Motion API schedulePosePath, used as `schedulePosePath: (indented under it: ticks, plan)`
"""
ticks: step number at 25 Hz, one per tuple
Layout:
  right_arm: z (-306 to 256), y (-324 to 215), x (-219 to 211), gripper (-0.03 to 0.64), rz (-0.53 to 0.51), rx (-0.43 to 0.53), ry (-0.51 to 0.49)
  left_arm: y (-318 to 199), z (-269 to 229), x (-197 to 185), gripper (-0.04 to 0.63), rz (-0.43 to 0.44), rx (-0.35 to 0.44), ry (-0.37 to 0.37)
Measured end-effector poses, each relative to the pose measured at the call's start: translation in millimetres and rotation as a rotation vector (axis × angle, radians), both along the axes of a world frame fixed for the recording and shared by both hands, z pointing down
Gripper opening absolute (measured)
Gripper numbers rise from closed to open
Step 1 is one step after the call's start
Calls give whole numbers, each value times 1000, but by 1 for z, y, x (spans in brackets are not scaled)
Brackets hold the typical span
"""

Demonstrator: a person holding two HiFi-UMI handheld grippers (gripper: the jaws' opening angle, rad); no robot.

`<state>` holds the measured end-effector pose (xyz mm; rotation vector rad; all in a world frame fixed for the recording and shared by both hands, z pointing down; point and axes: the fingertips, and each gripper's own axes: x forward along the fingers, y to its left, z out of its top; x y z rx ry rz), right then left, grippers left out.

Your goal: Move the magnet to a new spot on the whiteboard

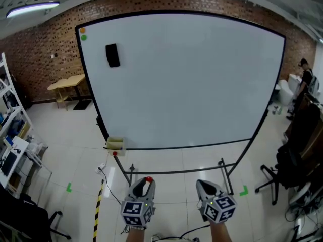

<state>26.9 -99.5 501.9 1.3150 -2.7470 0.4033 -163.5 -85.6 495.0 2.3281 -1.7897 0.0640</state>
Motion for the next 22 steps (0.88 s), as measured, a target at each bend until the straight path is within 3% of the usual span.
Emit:
schedulePosePath:
  ticks: [22]
  plan:
    - [-7, 3, -1, 11, -1, 10, -40, 5, -2, 3, 118, -18, 7, -12]
